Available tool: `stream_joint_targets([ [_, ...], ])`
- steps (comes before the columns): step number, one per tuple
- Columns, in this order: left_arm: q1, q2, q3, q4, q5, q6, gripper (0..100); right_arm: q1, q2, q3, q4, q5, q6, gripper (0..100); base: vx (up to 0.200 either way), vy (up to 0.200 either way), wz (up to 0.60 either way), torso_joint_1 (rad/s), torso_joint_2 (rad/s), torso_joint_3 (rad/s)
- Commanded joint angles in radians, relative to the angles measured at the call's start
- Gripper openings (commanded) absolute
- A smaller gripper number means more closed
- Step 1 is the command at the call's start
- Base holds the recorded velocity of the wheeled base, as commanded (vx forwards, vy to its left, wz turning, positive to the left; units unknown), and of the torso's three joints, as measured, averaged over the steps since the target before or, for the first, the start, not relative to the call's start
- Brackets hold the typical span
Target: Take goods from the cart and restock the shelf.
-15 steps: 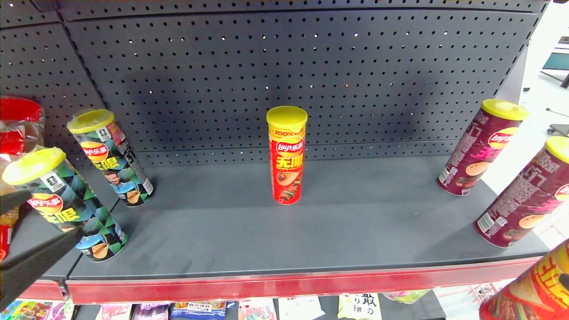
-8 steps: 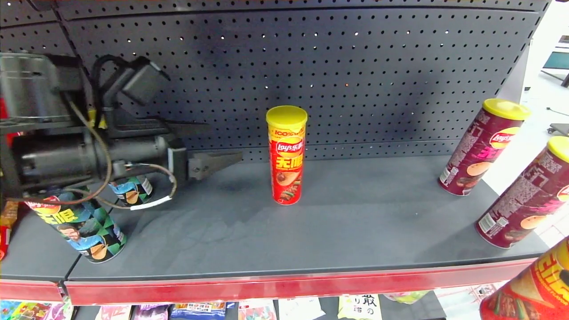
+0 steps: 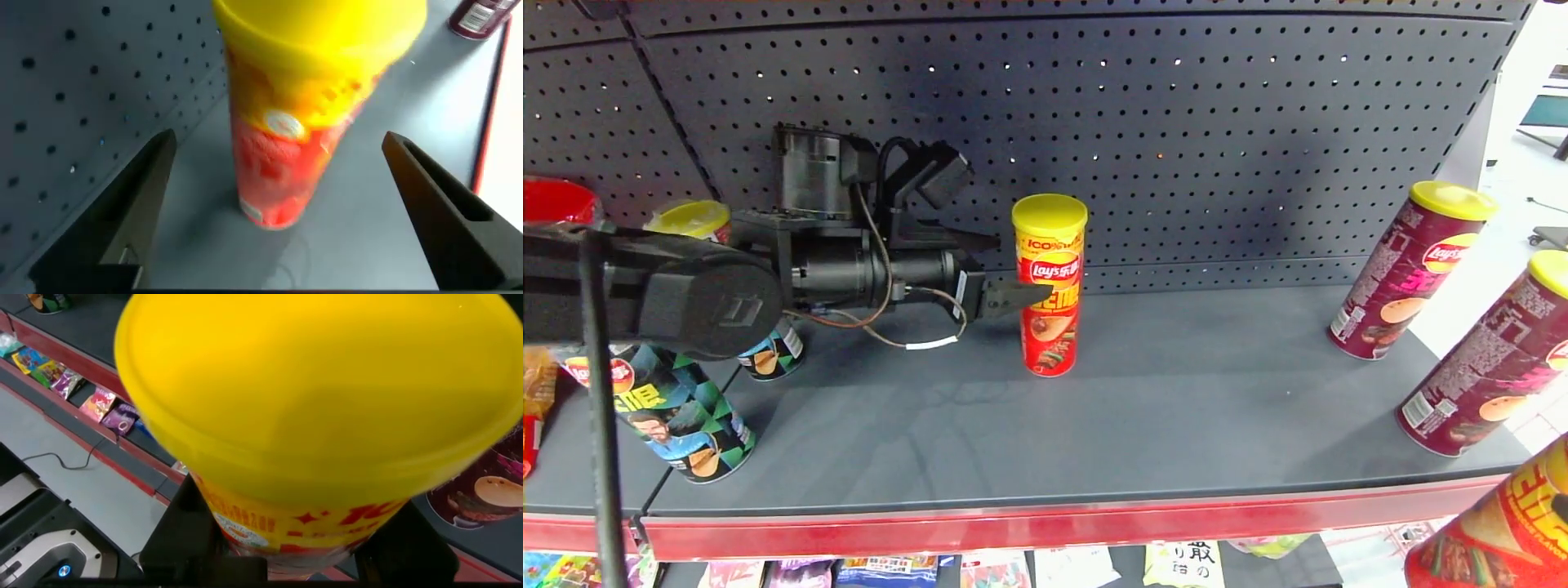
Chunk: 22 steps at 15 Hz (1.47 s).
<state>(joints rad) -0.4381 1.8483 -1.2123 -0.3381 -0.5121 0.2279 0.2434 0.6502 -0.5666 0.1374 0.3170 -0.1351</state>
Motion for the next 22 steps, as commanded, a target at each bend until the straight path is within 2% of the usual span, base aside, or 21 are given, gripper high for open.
stream_joint_targets([
  [1,-0.008,0.049,-0.036,0.001,0.0,0.001,100,0.0,0.002,0.001,0.001,0.001,0.0,0,0.0,0.0,0.0,0.0,0.0,0.0],
  [5,-0.037,0.081,-0.07,0.001,0.004,-0.004,100,0.0,-0.003,-0.004,0.001,-0.001,0.0,0,0.0,0.0,0.0,0.0,0.0,0.0],
  [11,-0.039,0.183,-0.222,0.008,0.012,-0.01,100,0.0,-0.001,-0.004,0.001,-0.001,0.0,0,0.0,0.0,0.0,0.0,0.0,0.0],
  [14,-0.064,0.2,-0.231,0.005,0.009,-0.01,100,0.0,0.0,-0.004,0.001,-0.001,0.0,0,0.0,0.0,0.0,0.0,0.0,0.0],
  [15,-0.07,0.203,-0.23,0.008,0.009,-0.012,0,0.0,0.0,-0.004,0.001,-0.001,0.0,0,0.0,0.0,0.0,0.0,0.0,0.0],
  [18,-0.079,0.186,-0.21,0.008,0.004,-0.013,0,0.0,0.003,-0.006,0.001,-0.001,0.0,0,0.0,0.0,0.0,0.0,0.0,0.0],
  [21,-0.096,0.111,-0.136,0.007,0.001,-0.018,0,0.0,0.008,-0.009,0.001,-0.001,0.0,0,0.0,0.0,0.0,0.0,0.0,0.0],
  [22,-0.103,0.058,-0.084,0.008,-0.005,-0.024,0,0.0,0.009,-0.01,0.001,0.001,0.0,0,0.0,0.0,0.0,0.0,0.0,0.0],
])
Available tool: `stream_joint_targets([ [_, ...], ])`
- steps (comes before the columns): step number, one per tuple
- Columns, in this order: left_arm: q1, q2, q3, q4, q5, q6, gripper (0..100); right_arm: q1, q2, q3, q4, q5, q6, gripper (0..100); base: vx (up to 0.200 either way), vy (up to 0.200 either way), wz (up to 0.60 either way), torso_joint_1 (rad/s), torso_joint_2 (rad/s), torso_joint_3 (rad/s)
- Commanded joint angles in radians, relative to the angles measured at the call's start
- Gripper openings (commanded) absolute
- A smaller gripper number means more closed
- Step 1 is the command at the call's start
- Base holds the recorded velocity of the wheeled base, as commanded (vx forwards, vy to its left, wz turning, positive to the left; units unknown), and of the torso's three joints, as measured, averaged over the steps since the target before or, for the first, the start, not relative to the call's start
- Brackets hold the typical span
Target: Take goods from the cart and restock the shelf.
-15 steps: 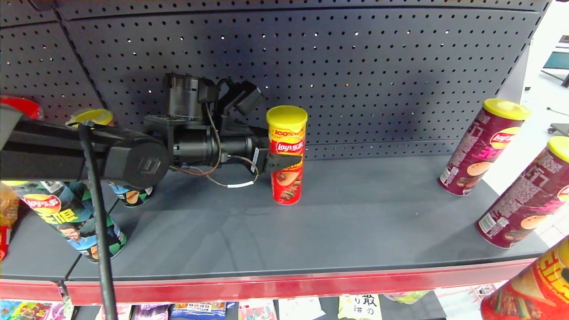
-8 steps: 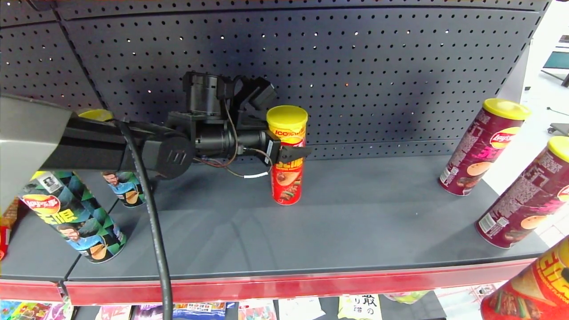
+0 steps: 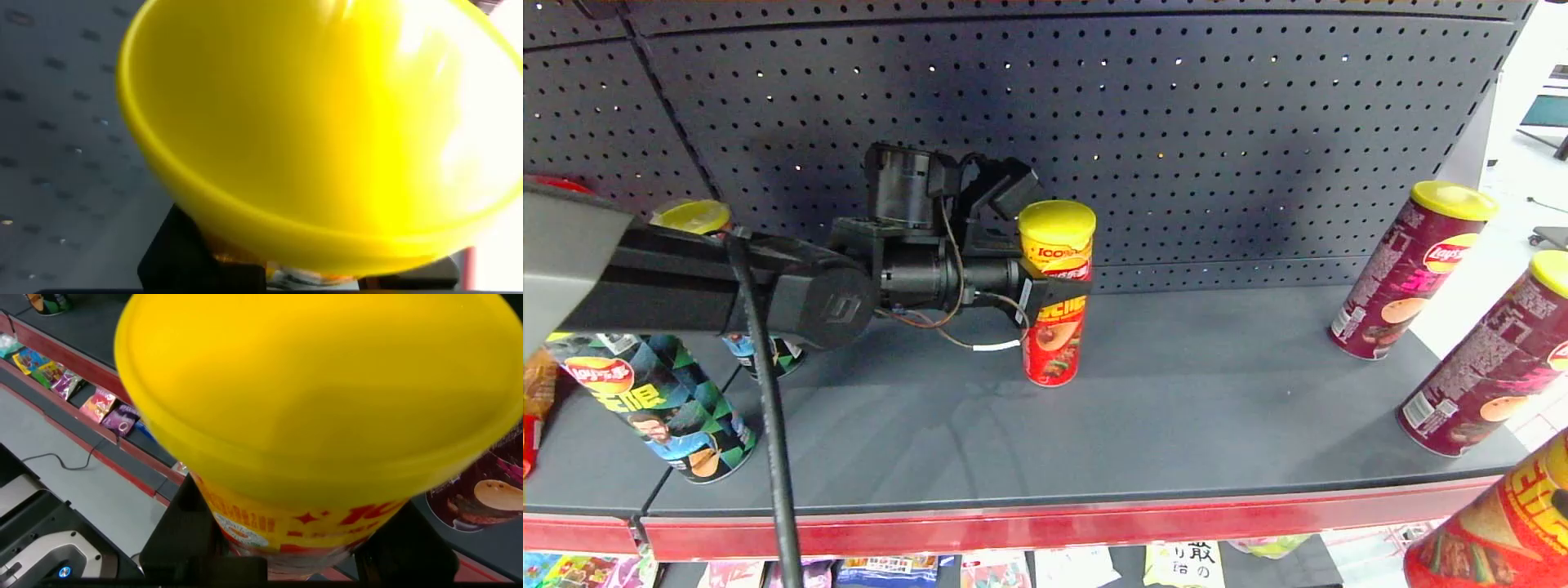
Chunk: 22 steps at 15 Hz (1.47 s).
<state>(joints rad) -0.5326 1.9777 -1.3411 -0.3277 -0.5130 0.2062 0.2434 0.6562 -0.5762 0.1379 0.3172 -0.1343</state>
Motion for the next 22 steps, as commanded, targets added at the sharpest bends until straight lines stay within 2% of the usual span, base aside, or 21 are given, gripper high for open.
stream_joint_targets([
  [1,-0.021,-0.126,0.109,-0.004,-0.009,-0.025,0,0.0,0.007,-0.001,-0.001,0.0,-0.001,0,0.0,0.0,0.0,0.0,0.0,0.0],
  [3,-0.043,-0.186,0.198,-0.011,-0.009,-0.057,0,0.0,0.007,-0.001,-0.001,0.0,-0.001,0,0.0,0.0,0.0,0.0,0.0,0.0],
  [6,-0.052,-0.22,0.28,-0.031,-0.016,-0.059,0,0.0,0.008,-0.001,-0.001,0.0,-0.001,0,0.0,0.0,0.0,0.0,0.0,0.0],
  [7,-0.064,-0.214,0.318,-0.099,-0.016,-0.059,0,0.0,0.01,-0.001,-0.001,0.002,-0.001,0,0.0,0.0,0.0,0.0,0.0,0.0],
  [8,-0.064,-0.214,0.321,-0.102,-0.016,-0.059,0,0.002,0.01,-0.001,-0.001,0.002,-0.001,0,0.0,0.0,0.0,0.0,0.0,0.0],
  [9,-0.086,-0.212,0.361,-0.146,-0.016,-0.067,0,0.002,0.01,-0.001,-0.001,0.002,-0.001,0,0.0,0.0,0.0,0.0,0.0,0.0],
  [12,-0.119,-0.223,0.387,-0.148,-0.018,-0.09,0,0.004,0.011,0.001,0.0,0.002,-0.001,0,0.0,0.0,0.0,0.0,0.0,0.0],
  [22,-0.142,-0.221,0.402,-0.149,-0.018,-0.088,0,0.004,0.033,-0.002,-0.001,0.003,-0.001,0,0.0,0.0,0.0,0.0,0.0,0.0],
])
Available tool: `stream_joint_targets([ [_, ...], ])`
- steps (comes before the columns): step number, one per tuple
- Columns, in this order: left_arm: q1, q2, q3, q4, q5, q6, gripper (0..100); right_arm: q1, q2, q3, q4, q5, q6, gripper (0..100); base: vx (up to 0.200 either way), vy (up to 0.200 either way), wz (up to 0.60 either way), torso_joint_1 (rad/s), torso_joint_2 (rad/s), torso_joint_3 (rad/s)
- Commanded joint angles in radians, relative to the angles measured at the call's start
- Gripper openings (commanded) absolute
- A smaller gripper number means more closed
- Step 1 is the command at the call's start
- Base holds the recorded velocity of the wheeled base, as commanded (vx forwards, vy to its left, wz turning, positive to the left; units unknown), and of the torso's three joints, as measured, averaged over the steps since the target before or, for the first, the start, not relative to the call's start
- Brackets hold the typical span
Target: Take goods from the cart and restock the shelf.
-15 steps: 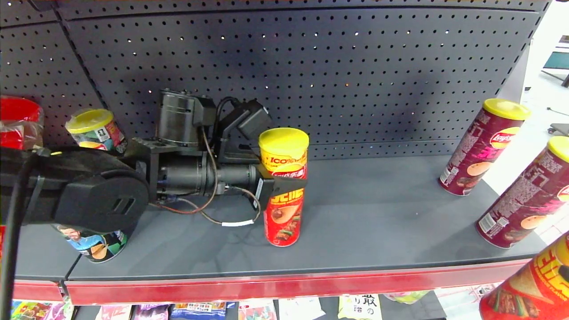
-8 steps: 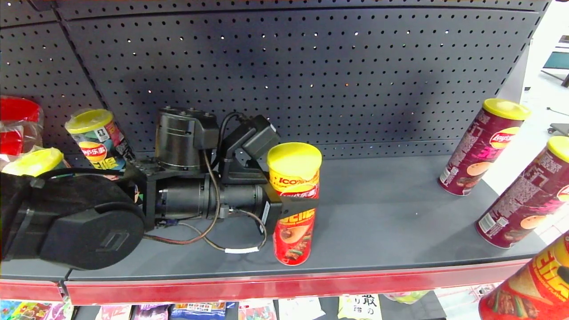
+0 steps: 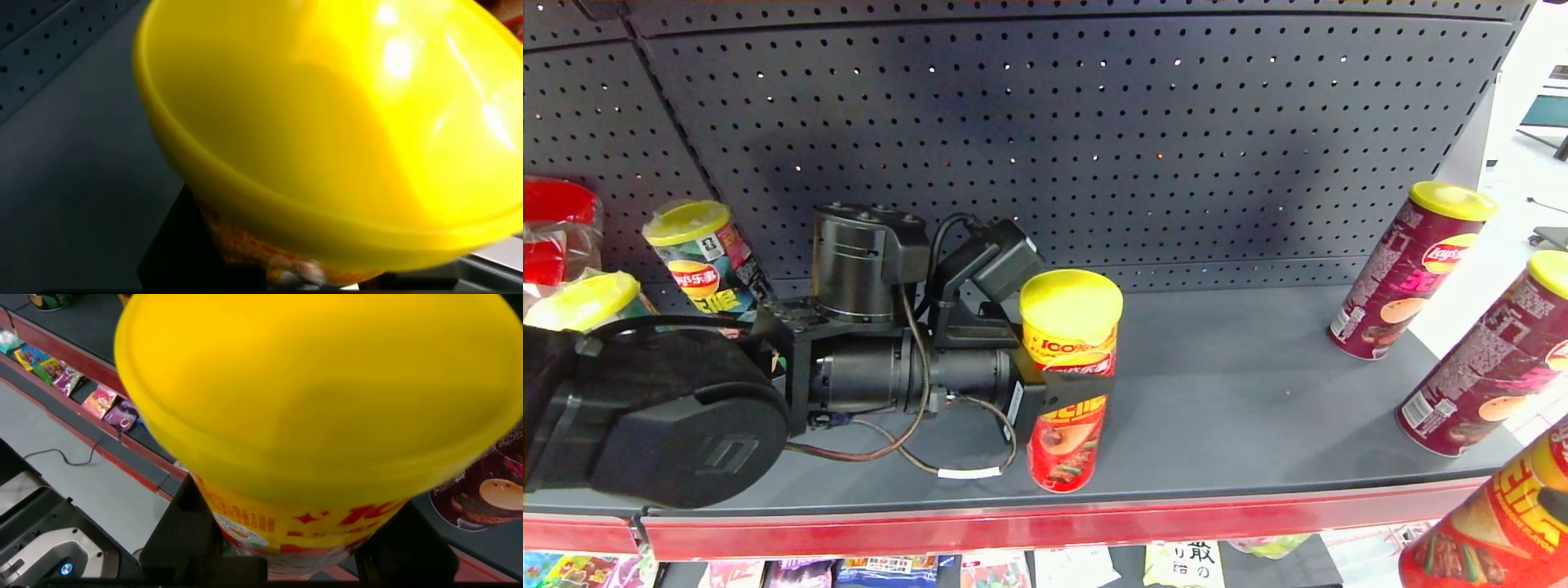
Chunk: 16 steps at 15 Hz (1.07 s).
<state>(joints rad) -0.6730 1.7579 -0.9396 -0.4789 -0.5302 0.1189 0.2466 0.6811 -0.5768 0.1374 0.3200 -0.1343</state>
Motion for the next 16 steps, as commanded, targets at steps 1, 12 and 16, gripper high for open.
stream_joint_targets([
  [1,-0.002,-0.005,0.001,0.002,-0.001,-0.002,0,0.0,0.008,-0.002,-0.001,0.001,-0.001,0,0.0,0.0,0.0,0.0,0.0,0.0],
  [12,-0.01,-0.034,0.053,0.0,-0.007,0.004,100,0.0,0.008,-0.006,0.001,-0.001,-0.002,0,0.0,0.0,0.0,0.0,0.0,0.0],
  [16,-0.008,-0.078,0.114,0.0,-0.004,-0.001,100,0.0,0.034,-0.034,0.001,0.002,-0.002,0,0.0,0.0,0.0,0.0,0.0,0.0],
])
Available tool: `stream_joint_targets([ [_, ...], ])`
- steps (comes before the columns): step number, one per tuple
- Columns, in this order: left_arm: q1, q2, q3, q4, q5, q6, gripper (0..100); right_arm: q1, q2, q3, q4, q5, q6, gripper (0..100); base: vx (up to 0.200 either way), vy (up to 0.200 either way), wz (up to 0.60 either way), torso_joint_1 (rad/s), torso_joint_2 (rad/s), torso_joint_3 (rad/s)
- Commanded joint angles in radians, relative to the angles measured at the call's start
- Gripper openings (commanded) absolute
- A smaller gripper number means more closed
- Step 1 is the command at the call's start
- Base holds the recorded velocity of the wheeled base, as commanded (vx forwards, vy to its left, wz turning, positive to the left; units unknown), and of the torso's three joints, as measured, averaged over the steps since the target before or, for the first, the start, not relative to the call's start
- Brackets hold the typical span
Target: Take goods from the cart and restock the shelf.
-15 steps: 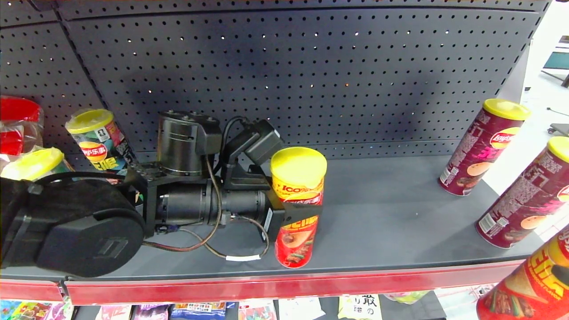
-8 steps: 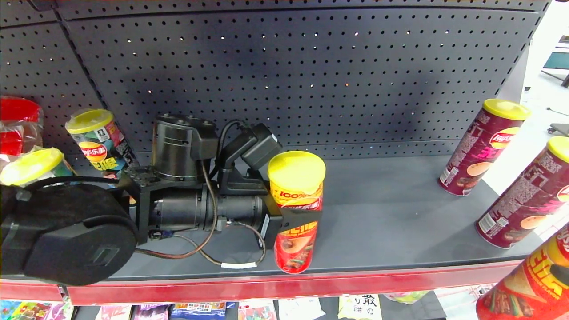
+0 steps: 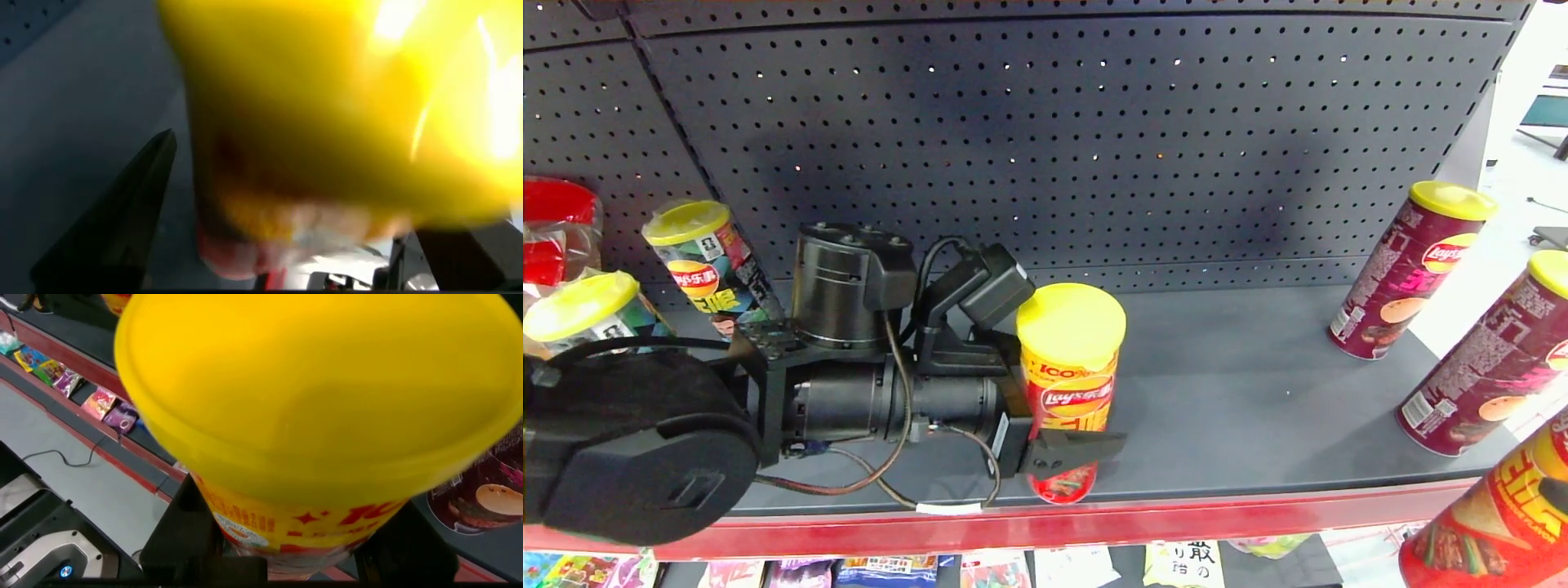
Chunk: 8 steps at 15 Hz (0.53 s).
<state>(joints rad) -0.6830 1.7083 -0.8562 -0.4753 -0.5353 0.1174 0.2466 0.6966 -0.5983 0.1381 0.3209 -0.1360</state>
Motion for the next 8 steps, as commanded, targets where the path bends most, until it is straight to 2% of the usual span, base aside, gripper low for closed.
stream_joint_targets([
  [1,0.002,-0.032,0.039,-0.003,0.003,0.002,100,0.002,0.021,-0.017,0.0,0.001,-0.001,0,0.0,0.0,0.0,0.0,0.0,0.0],
  [3,0.002,-0.151,0.164,-0.012,0.009,0.004,100,0.017,0.169,-0.104,-0.029,0.004,-0.002,0,0.0,0.0,0.0,0.0,0.0,0.0],
  [6,0.008,-0.233,0.238,-0.012,0.017,0.002,100,0.068,0.324,-0.133,-0.161,0.003,-0.001,0,0.0,0.0,0.0,0.0,0.0,0.0],
  [8,0.01,-0.303,0.305,-0.009,0.055,-0.001,100,0.142,0.462,-0.196,-0.236,0.001,0.001,0,0.0,0.0,0.0,0.0,0.0,0.0],
])
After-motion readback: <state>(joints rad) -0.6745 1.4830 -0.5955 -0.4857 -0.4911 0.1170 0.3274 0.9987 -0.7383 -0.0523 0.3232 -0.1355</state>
